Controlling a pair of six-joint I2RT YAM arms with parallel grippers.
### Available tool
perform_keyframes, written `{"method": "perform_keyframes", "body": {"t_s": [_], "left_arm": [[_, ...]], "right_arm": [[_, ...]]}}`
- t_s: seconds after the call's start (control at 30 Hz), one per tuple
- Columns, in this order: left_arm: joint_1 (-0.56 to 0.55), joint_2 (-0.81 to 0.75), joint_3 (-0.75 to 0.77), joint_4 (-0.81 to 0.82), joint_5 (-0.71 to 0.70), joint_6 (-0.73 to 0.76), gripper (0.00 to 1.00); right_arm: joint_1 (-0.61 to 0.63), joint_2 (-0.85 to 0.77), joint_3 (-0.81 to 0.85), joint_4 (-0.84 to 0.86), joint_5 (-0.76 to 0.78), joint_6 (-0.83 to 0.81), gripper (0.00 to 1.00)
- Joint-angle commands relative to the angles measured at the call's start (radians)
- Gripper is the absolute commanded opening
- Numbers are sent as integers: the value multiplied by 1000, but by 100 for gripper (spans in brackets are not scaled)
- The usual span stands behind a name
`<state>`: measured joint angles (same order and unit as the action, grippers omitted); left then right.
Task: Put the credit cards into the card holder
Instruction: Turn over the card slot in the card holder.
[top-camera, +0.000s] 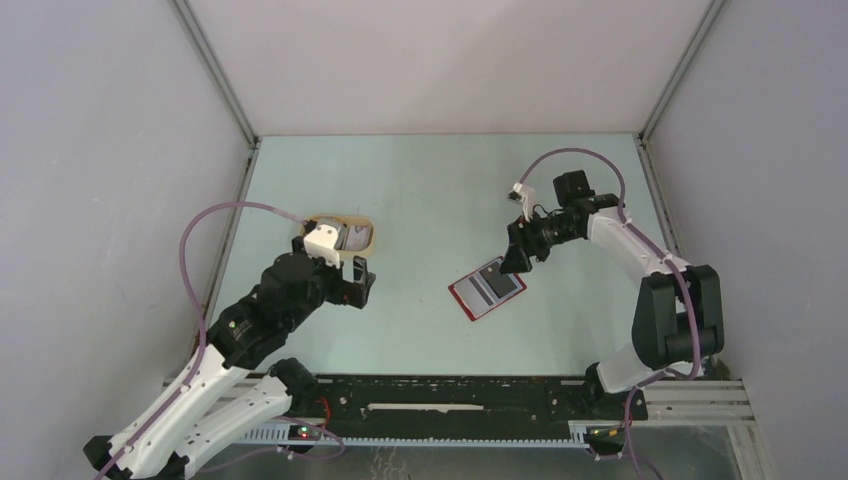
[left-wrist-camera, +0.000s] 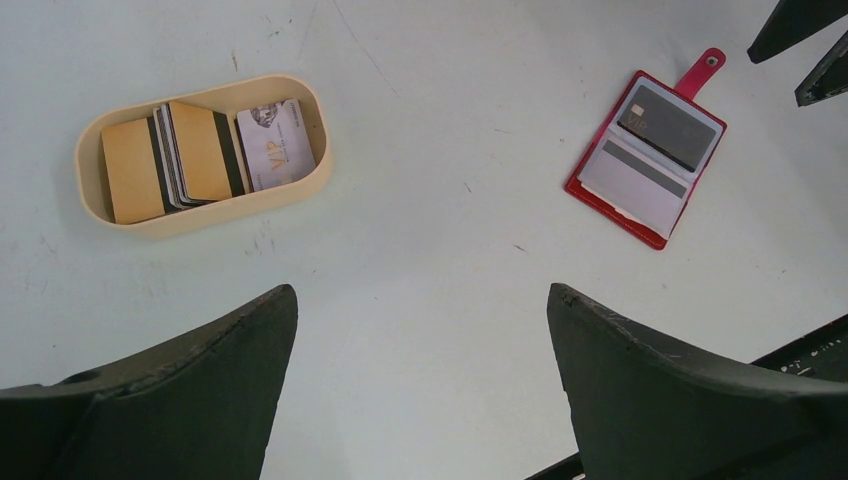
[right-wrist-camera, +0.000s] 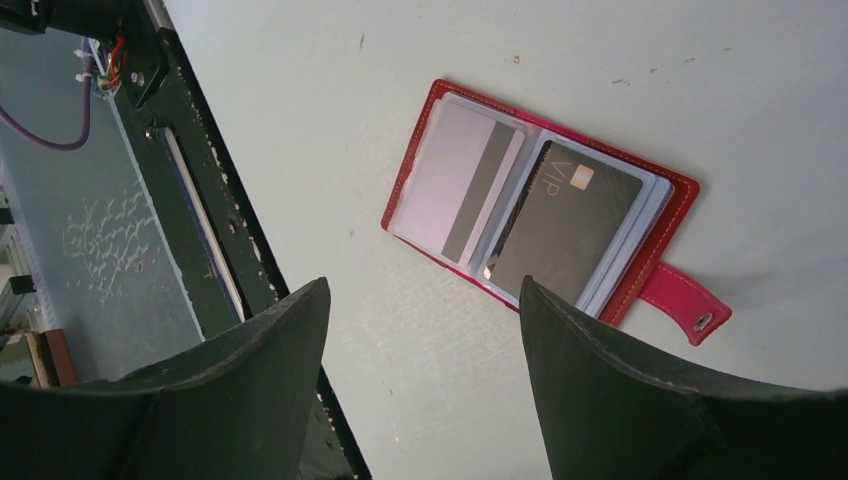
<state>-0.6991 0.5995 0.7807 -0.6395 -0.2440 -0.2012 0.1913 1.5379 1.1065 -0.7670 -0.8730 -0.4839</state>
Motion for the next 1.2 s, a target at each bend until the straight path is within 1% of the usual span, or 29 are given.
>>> {"method": "perform_keyframes", "body": {"t_s": [0.0,0.33,0.53,0.93,1.17], "left_arm": [[7,-4,-15,10,-5,17,100],[8,-2,-17,11,-2,17,100],[9,2,-17,11,2,16,100],[9,5,-17,11,4,16,100],[9,3,-16,11,3,16,100]], "right_arm": [[9,22,30,21,18,35,78],[23,111,30,82,114,157,67],[23,156,31,99,173,197,60],[22,228,49,83,232,207,59],[22,258,59,69,239,203,58]]}}
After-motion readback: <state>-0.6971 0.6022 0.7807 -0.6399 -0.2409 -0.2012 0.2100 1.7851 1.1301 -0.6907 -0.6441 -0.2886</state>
